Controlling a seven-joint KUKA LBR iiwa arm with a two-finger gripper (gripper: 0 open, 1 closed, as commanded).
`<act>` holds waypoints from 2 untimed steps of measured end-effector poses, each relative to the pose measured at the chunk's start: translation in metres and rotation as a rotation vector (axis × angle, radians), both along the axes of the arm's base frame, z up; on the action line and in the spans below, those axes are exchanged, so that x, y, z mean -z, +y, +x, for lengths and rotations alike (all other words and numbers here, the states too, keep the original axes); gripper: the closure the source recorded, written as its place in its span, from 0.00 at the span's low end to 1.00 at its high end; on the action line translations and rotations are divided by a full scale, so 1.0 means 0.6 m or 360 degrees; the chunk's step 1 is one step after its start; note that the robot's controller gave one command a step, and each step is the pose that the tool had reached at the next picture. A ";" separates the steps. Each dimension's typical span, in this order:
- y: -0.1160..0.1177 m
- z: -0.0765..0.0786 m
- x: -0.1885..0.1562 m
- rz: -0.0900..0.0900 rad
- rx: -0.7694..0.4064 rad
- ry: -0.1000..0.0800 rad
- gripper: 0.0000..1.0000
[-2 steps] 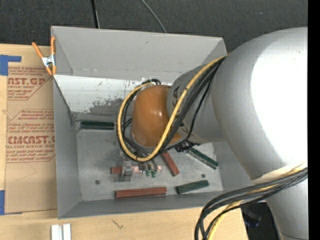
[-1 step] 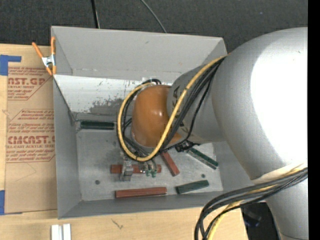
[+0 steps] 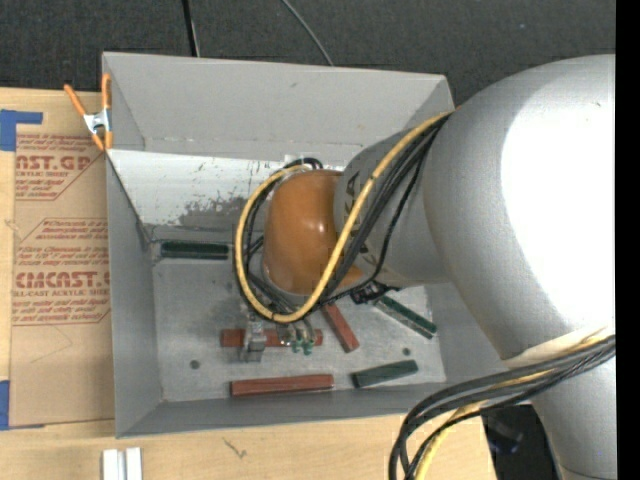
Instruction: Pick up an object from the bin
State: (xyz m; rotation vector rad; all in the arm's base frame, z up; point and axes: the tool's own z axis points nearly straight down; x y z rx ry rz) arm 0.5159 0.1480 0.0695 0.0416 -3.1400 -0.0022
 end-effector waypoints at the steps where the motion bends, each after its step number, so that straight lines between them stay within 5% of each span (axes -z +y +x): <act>1: -0.001 0.018 -0.286 0.0000 -0.0139 -0.0014 1.00; 2: -0.001 0.016 -0.282 -0.0001 -0.0139 -0.0007 1.00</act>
Offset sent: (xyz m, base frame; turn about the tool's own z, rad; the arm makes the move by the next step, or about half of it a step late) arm 0.0000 0.0000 0.0000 0.0000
